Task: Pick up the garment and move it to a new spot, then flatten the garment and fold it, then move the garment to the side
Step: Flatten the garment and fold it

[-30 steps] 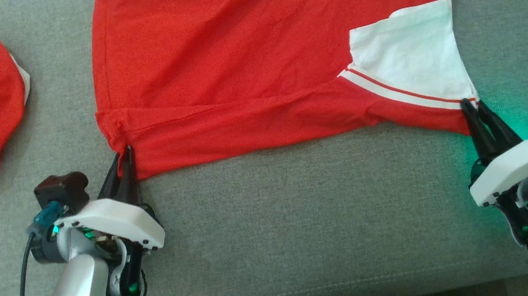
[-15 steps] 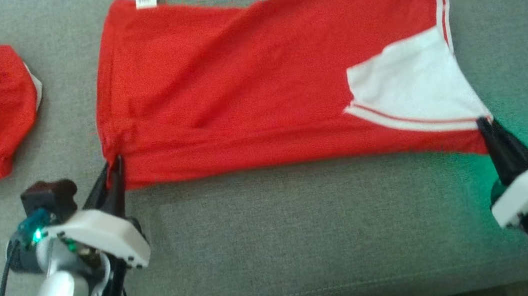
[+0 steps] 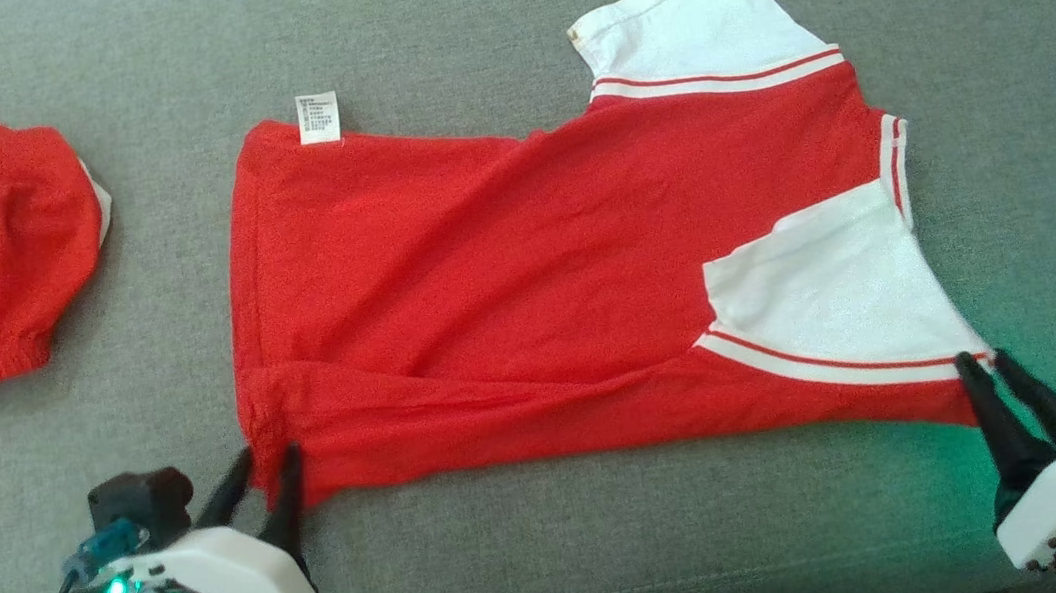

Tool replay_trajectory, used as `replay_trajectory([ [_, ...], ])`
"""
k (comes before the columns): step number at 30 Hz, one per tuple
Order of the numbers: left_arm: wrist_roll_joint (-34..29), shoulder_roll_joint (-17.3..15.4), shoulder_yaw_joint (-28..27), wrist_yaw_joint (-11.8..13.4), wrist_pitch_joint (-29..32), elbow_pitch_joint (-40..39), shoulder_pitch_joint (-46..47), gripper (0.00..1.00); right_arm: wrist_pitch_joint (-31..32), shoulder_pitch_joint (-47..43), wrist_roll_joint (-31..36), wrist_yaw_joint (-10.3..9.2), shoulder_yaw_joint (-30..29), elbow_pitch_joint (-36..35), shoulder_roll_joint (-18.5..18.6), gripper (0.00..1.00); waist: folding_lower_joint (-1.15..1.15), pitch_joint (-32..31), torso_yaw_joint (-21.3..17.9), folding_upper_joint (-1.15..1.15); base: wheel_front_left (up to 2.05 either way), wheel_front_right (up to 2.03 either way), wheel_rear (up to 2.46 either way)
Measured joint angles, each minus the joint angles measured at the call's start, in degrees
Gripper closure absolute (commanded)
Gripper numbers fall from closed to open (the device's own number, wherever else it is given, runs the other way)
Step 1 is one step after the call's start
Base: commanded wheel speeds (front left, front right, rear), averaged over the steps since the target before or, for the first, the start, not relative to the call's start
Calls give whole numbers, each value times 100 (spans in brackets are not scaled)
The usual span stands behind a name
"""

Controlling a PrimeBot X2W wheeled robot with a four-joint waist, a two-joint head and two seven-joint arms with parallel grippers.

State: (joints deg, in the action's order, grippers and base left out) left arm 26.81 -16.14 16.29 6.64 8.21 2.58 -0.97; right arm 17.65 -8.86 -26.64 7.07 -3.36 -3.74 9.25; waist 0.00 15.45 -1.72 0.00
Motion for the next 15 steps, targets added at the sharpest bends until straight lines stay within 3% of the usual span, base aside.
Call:
replay_trajectory([
  [4, 2, 57, -9, 46, -230, 208, 4, 0, -190, 4, 170, 0, -55, -22, -45, 0, 0, -78, 1, 0, 0, 0, 0],
  [10, -411, 190, -19, 368, -1024, 49, 54, 0, -1082, 255, 776, 0, -154, -312, -97, 0, 0, -209, -46, 0, 0, 0, 0],
  [15, -691, 218, -33, 556, -1423, -215, 230, 0, -1451, 599, 1016, 0, -38, -613, -110, 0, 0, -295, -83, 0, 0, 0, 0],
])
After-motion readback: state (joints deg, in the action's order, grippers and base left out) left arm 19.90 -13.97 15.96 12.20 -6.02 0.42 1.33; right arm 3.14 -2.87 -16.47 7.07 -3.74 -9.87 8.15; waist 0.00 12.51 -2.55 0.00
